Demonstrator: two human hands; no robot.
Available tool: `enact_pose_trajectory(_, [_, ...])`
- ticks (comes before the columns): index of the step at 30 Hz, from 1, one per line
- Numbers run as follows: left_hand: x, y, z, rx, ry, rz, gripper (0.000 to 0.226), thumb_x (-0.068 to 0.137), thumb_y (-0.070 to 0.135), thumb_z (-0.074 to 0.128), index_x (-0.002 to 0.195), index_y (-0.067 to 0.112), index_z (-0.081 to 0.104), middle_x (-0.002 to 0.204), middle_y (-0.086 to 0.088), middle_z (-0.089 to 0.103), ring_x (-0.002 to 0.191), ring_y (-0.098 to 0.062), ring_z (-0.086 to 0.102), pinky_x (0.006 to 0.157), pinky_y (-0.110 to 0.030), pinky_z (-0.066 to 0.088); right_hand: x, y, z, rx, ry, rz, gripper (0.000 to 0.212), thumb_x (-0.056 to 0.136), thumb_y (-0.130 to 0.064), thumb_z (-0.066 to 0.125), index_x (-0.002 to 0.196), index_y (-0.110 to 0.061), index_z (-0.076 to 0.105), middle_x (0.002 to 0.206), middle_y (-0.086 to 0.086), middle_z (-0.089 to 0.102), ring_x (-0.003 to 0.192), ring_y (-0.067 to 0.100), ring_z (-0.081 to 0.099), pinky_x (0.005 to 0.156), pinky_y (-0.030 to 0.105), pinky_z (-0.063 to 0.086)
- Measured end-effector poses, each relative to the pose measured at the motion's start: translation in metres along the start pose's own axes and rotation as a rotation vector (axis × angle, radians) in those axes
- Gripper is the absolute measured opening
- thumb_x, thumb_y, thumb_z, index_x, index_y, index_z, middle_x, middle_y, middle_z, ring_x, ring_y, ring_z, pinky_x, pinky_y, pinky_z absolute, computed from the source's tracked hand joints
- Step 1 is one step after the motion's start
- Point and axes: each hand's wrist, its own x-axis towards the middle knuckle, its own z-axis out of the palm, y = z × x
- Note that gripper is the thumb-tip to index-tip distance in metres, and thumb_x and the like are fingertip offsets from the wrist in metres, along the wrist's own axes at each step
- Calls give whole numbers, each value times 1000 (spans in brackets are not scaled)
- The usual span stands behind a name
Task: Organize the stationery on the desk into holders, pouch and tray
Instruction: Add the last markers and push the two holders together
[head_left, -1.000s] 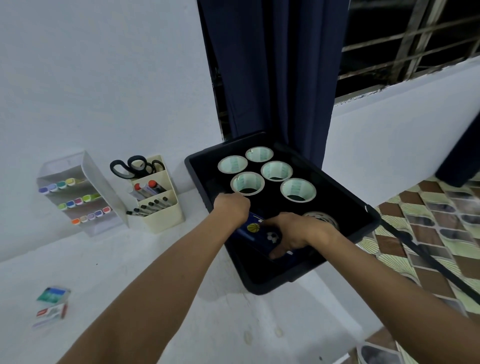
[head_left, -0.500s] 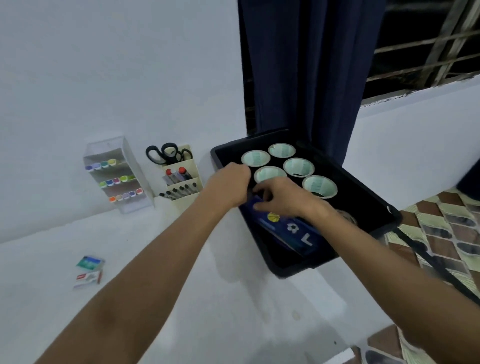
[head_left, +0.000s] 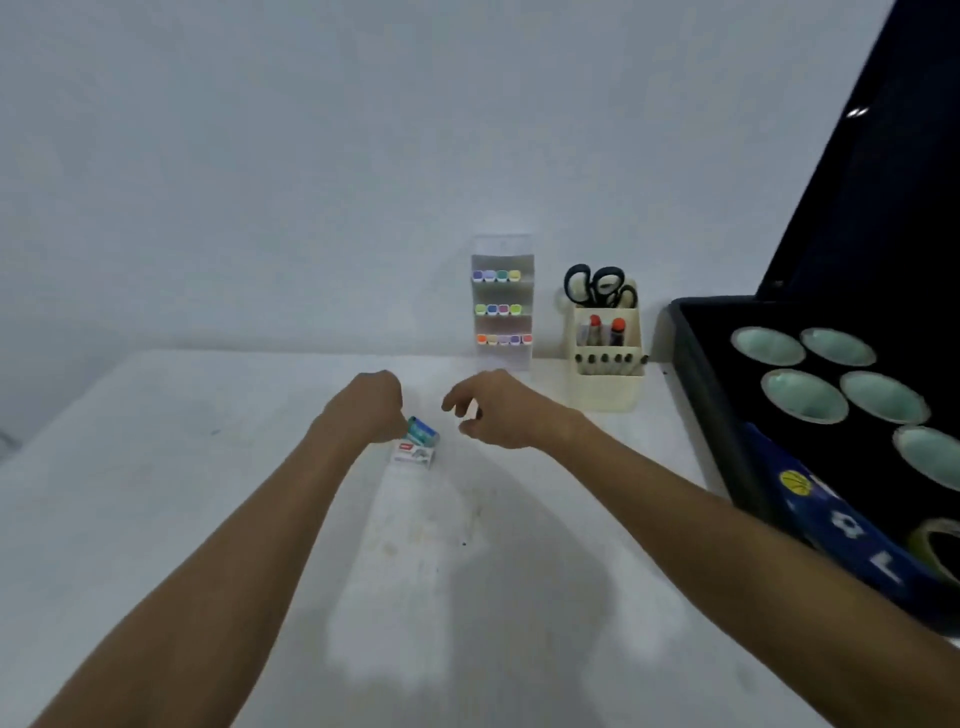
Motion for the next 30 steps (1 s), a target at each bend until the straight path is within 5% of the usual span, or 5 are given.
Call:
enact_pose_trajectory(8, [0, -25, 55, -268, -85, -82, 54, 79, 45, 72, 120, 13, 60, 117, -8, 66, 106, -24, 63, 84, -29, 48, 87, 0, 51, -336, -298, -26, 73, 84, -4, 67, 146, -21, 33, 150, 6, 34, 136, 27, 36, 113, 38, 30])
enact_pose_trajectory(13, [7, -18, 67, -237, -55, -122, 77, 61, 64, 76, 122, 20, 59, 116, -5, 65, 106, -23, 63, 85, -33, 52, 111, 1, 63, -441, -431, -77, 82, 79, -19, 75, 147, -20, 29, 142, 9, 39, 130, 29, 42, 109, 39, 37])
enact_pose_trajectory(16, [8, -19, 71, -266, -27, -114, 61, 67, 50, 77, 113, 13, 61, 108, -5, 66, 100, -22, 65, 77, -30, 52, 113, 5, 67, -444, -388, -98, 63, 78, -23, 77, 134, -18, 49, 130, 10, 46, 118, 30, 52, 101, 39, 45])
enact_pose_trajectory(20, [7, -20, 69, -258, -61, -14, 42, 71, 35, 78, 101, 10, 63, 100, -5, 65, 88, -20, 64, 69, -28, 50, 91, 17, 60, -373, -363, -24, 59, 80, -20, 75, 132, -14, 50, 130, 9, 46, 117, 28, 52, 101, 34, 44])
enact_pose_trajectory(30, [6, 27, 85, -239, -113, 244, 78, 72, 37, 77, 138, 20, 41, 124, -8, 44, 119, -28, 45, 98, -37, 43, -1, 72, 34, -323, -307, 249, 76, 83, -24, 70, 146, -23, 28, 143, 9, 29, 129, 27, 36, 106, 40, 40])
